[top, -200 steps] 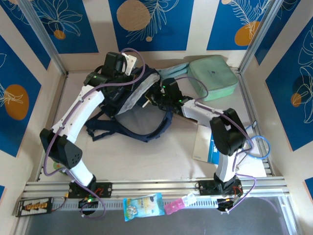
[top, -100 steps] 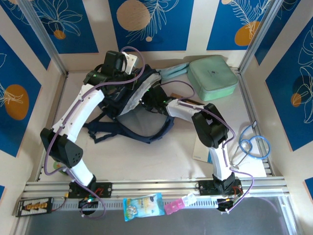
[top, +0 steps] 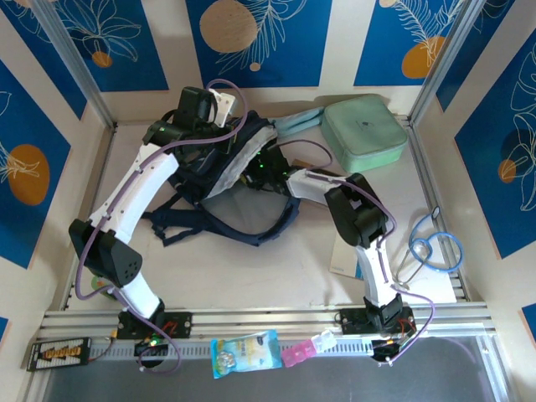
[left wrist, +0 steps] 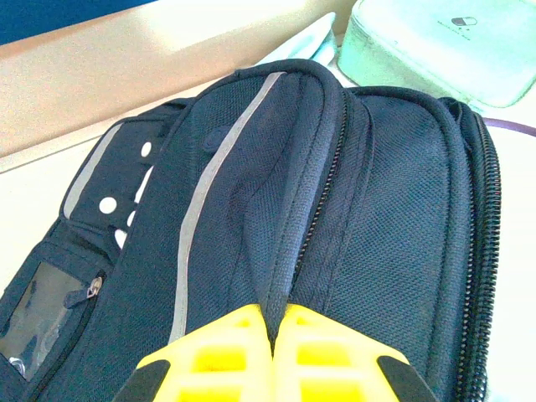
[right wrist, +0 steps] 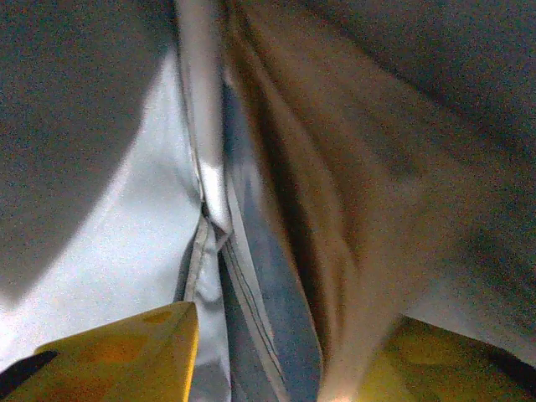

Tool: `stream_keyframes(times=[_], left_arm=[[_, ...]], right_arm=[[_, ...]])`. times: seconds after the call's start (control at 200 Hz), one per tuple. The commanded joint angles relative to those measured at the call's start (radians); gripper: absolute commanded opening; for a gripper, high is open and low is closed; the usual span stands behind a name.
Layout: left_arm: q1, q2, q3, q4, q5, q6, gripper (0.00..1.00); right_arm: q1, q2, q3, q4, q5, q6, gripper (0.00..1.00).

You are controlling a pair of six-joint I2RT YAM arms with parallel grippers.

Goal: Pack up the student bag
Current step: Place the book in the student bag, then close the student bag at the top-center of the table.

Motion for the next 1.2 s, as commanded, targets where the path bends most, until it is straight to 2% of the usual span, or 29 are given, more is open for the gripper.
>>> stream_keyframes(times=[0.0,0.165,0.23,0.335,0.525,0.655,0.81,0.85,0.905,0.94,1.0,1.08,1.195], left_arm=[[-0.002,-0.032,0.030,0.109,0.004,-0.017,0.00],[0.001,-0.030,-0.003,0.108,-0.025,-0.012,0.00],[0.006,-0.031,-0.029,0.105,-0.047,-0.002,0.00],[0.022,-0.052,-0.092,0.112,-0.070,0.020,0.00],[0.045,-0.140,-0.288,0.134,-0.073,0.137,0.00],[0.051,-0.201,-0.423,0.119,-0.116,0.188,0.00],[0.054,-0.249,-0.539,0.110,-0.203,0.176,0.00],[0.056,-0.262,-0.560,0.109,-0.214,0.166,0.16],[0.058,-0.281,-0.582,0.111,-0.209,0.145,0.52],[0.059,-0.293,-0.595,0.118,-0.193,0.128,0.65],[0.059,-0.318,-0.623,0.138,-0.156,0.087,0.74],[0.059,-0.355,-0.653,0.173,-0.101,0.019,0.79],[0.060,-0.404,-0.704,0.238,-0.082,-0.098,0.90]], right_arm=[[-0.019,-0.147,-0.056,0.002,-0.095,-0.036,0.58],[-0.054,-0.320,-0.189,-0.055,-0.219,-0.144,0.60],[-0.065,-0.409,-0.277,-0.086,-0.222,-0.172,0.60],[-0.082,-0.560,-0.398,-0.222,-0.139,-0.237,0.59],[-0.128,-0.782,-0.520,-0.455,0.121,-0.361,0.61],[-0.213,-0.784,-0.502,-0.521,0.125,-0.420,0.65],[-0.287,-0.602,-0.334,-0.571,0.025,-0.535,0.66],[-0.297,-0.537,-0.270,-0.603,0.011,-0.547,0.66],[-0.304,-0.451,-0.187,-0.631,-0.001,-0.568,0.66],[-0.305,-0.399,-0.138,-0.642,0.003,-0.577,0.67],[-0.304,-0.320,-0.060,-0.647,0.004,-0.588,0.68],[-0.303,-0.218,0.043,-0.668,0.010,-0.588,0.70],[-0.302,-0.082,0.185,-0.703,-0.006,-0.586,0.72]])
